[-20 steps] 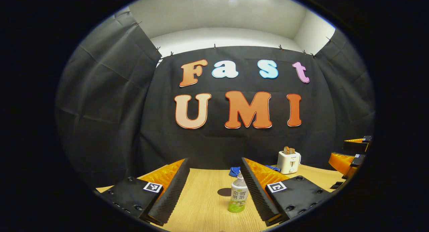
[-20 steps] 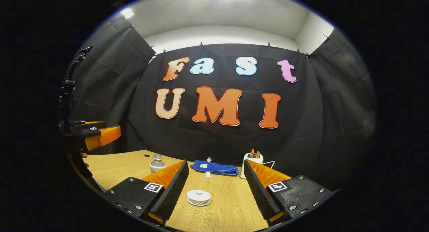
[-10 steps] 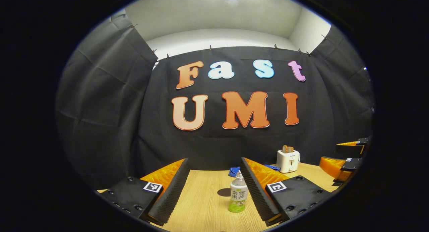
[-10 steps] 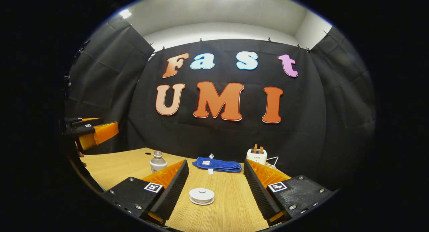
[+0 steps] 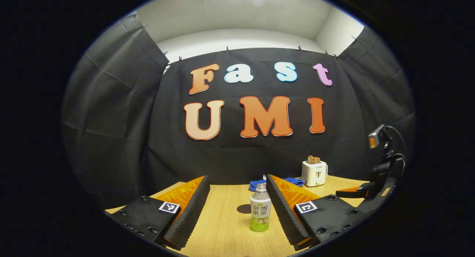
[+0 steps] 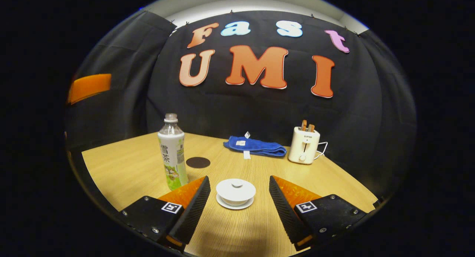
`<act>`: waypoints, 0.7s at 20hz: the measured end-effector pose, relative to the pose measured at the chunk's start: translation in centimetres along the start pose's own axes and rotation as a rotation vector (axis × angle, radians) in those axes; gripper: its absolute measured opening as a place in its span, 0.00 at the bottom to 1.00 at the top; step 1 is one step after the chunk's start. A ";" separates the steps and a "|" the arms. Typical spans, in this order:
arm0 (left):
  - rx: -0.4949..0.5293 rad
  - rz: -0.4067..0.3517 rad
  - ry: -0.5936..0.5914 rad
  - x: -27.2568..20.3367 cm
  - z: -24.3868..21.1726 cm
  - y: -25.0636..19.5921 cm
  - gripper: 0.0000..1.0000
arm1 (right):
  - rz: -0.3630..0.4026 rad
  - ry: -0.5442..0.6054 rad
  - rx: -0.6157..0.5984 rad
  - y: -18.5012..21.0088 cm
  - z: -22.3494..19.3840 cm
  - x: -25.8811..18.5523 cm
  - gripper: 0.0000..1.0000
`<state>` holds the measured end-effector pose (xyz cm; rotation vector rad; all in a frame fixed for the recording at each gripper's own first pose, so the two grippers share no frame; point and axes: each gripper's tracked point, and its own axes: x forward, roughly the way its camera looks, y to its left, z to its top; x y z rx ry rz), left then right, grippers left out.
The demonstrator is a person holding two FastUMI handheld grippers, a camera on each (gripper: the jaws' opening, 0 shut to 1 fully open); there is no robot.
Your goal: Open the teacup lid with one hand, grasp the water bottle and pour water into the teacup with the other hand; after pouring, place the water bottle on the coaster and then close the teacup lid.
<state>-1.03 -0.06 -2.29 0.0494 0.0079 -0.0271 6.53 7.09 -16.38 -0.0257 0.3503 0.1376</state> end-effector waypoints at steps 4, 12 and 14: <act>0.010 -0.003 0.029 0.1 -1.6 0.1 0.97 | 0.016 0.098 -0.016 0.6 -2.4 3.7 0.84; 0.026 -0.018 0.039 -0.4 -2.1 -0.6 0.97 | 0.044 0.135 -0.049 1.0 -2.9 8.4 0.47; 0.030 -0.024 0.041 -0.4 -2.2 -0.8 0.97 | 0.044 0.131 -0.058 0.9 -2.7 8.7 0.42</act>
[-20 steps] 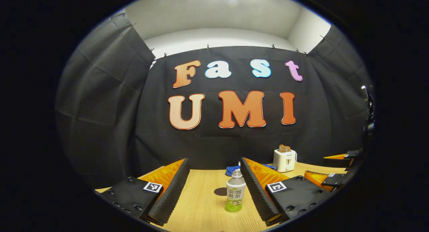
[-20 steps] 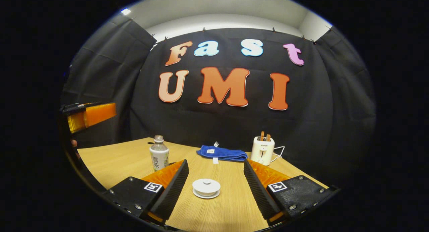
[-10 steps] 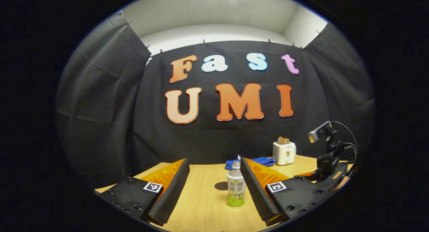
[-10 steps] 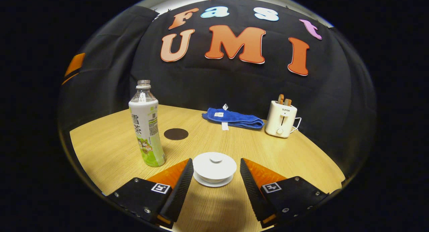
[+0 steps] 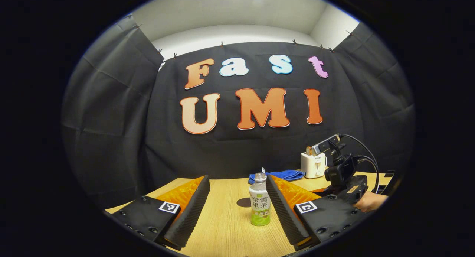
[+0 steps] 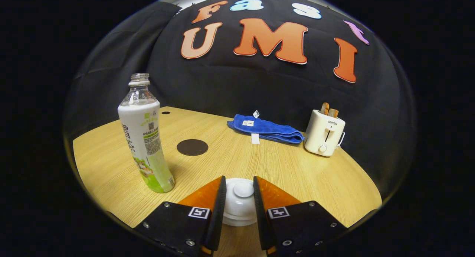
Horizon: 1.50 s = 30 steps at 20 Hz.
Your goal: Open the teacup lid with one hand, grasp the water bottle and pour water into the teacup with the other hand; after pouring, place the water bottle on the coaster and then close the teacup lid.
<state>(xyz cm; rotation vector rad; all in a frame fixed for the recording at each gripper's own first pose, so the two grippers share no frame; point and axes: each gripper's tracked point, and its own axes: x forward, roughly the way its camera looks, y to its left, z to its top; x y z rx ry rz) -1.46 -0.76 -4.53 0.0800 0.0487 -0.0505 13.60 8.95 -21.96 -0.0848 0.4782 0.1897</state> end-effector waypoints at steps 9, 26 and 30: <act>-0.001 -0.039 0.025 0.9 -1.5 -1.5 0.97 | 0.010 -0.032 0.115 -1.0 0.4 0.0 0.20; 0.009 -0.138 0.206 8.4 -12.2 -6.3 1.00 | -0.002 -0.196 0.100 -7.0 6.5 -8.2 0.20; -0.022 -0.129 0.297 11.1 -16.5 -6.1 0.96 | -0.009 -0.193 0.076 -7.5 6.2 -8.3 0.19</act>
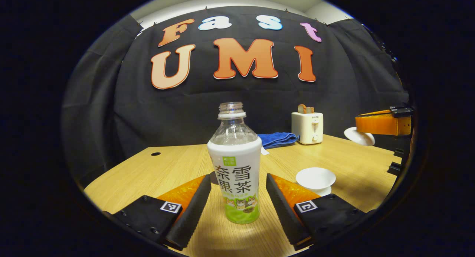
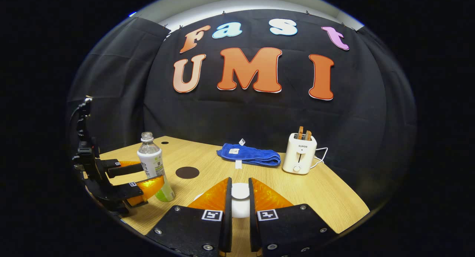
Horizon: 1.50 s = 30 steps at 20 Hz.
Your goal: Open the teacup lid with one hand, grasp the water bottle and pour water into the teacup with the other hand; after pouring, place the water bottle on the coaster and then close the teacup lid.
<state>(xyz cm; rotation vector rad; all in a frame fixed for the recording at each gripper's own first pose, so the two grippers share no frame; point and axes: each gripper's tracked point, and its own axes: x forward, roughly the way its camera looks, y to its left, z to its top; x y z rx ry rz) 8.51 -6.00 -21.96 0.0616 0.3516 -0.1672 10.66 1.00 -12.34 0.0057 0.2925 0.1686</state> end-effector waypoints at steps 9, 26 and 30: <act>0.106 0.045 0.002 1.9 0.4 1.6 0.67 | 0.006 0.007 -0.024 -0.4 -0.3 -0.5 0.20; 1.144 0.066 0.033 3.6 -0.5 -0.7 0.63 | -0.073 -0.021 0.014 -5.2 0.0 -2.1 0.19; 1.254 0.057 0.045 4.2 -0.6 -0.6 0.67 | -0.079 -0.016 0.022 -6.0 -0.5 -2.3 0.20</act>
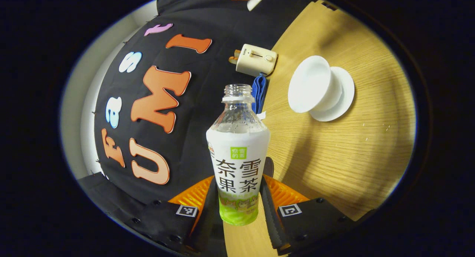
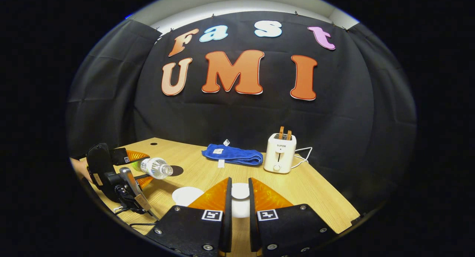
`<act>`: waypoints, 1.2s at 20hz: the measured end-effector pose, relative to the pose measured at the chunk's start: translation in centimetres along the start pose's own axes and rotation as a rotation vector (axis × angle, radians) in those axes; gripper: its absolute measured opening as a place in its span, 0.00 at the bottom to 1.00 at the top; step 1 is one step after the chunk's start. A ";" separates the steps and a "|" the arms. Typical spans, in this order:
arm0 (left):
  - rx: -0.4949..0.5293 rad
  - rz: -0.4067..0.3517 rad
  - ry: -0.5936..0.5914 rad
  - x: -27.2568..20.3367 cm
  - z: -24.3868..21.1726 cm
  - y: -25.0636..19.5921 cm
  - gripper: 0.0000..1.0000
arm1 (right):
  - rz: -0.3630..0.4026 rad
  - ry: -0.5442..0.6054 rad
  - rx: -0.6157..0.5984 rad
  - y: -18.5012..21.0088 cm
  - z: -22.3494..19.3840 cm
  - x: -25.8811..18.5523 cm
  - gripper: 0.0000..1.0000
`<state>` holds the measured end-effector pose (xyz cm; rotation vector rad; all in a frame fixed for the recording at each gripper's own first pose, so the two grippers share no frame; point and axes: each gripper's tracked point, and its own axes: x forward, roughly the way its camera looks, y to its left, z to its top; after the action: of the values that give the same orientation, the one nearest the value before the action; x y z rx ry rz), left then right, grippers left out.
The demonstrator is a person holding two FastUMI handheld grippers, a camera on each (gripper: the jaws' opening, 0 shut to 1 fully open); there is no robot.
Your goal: Open the teacup lid with one hand, grasp the water bottle and pour water into the teacup with the other hand; after pouring, place the water bottle on the coaster and then close the teacup lid.
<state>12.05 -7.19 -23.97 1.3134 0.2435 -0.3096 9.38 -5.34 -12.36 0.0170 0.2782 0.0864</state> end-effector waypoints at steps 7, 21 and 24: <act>0.243 -0.004 -0.010 0.3 0.6 1.3 0.65 | 0.008 0.011 0.007 -0.1 -0.8 0.0 0.20; 0.573 0.075 -0.018 0.1 1.9 5.3 0.64 | 0.007 0.021 0.037 -1.0 -2.3 -0.4 0.19; 0.619 0.087 -0.016 0.3 2.1 6.0 0.63 | 0.016 0.022 0.029 -0.8 -2.5 -0.2 0.19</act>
<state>14.51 -7.94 -18.13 1.9257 0.0740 -0.3346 8.59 -6.14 -14.70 0.0476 0.3010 0.0980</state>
